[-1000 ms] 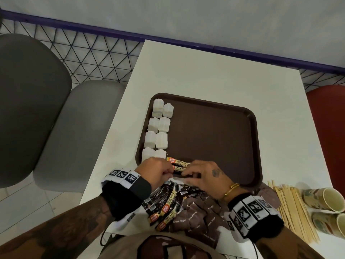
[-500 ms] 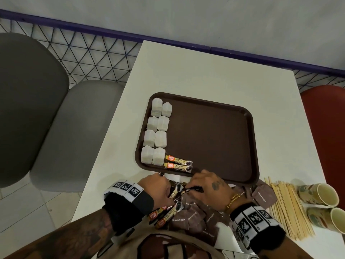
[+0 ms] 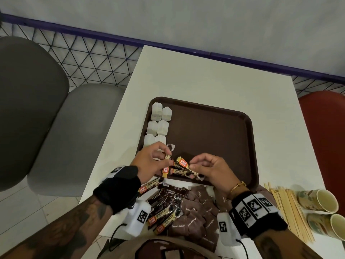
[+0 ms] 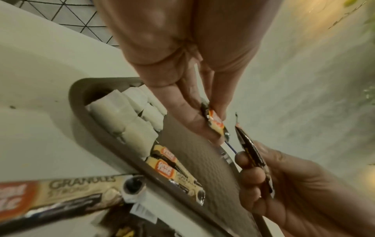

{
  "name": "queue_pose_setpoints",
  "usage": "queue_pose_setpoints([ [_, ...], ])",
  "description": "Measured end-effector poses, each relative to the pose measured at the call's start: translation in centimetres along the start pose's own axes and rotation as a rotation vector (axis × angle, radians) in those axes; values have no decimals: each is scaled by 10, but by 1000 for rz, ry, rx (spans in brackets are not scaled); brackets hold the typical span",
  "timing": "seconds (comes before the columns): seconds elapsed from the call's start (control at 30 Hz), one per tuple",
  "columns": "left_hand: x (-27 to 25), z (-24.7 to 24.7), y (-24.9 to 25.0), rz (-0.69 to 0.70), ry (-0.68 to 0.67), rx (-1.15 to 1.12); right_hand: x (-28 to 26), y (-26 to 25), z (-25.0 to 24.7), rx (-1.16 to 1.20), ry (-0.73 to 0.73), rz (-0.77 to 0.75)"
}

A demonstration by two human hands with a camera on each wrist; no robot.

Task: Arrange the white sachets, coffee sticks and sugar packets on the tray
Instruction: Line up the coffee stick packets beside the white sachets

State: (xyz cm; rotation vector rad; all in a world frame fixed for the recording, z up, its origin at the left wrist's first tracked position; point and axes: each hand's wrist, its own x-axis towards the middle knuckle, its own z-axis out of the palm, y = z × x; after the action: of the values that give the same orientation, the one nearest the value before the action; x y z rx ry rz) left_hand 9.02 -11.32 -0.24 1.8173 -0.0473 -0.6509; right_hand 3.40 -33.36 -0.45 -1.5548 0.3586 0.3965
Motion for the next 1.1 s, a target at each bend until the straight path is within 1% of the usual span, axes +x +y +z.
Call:
queue_pose_setpoints([
  [0.07,2,2,3,1,-10,-39,4,-1,3,61,14,3],
  [0.13,3,4,5,-44,-36,-142,8,-2,6,93,29,11],
  [0.17,4,5,4,-53,-36,-154,9,-1,7,101,33,9],
  [0.23,4,6,3,-58,-33,-128,11,0,8,116,41,6],
  [0.37,7,6,3,-73,-86,-120,13,4,10,97,95,-12],
  [0.43,12,4,4,-76,-52,-105,15,2,11,89,91,-28],
  [0.57,24,-4,6,-44,22,-48,18,-14,7,-99,51,-86],
  [0.63,29,-8,10,-25,31,-41,20,-22,6,-267,79,-139],
  [0.7,33,-11,15,-7,24,-30,24,-27,7,-483,111,-231],
  [0.73,34,-13,16,-6,23,-35,26,-29,9,-552,114,-278],
  [0.77,36,-15,17,-11,24,-48,27,-30,10,-589,113,-311],
  [0.83,36,-16,17,-21,27,-52,30,-31,10,-609,106,-311],
  [0.9,34,-17,16,-4,45,22,30,-31,8,-522,78,-244],
  [1.0,29,-16,16,51,83,141,29,-29,11,-101,-6,-133],
  [1.03,28,-15,15,57,84,131,29,-27,12,9,-7,-105],
  [1.1,27,-14,15,59,85,94,30,-24,13,110,9,-78],
])
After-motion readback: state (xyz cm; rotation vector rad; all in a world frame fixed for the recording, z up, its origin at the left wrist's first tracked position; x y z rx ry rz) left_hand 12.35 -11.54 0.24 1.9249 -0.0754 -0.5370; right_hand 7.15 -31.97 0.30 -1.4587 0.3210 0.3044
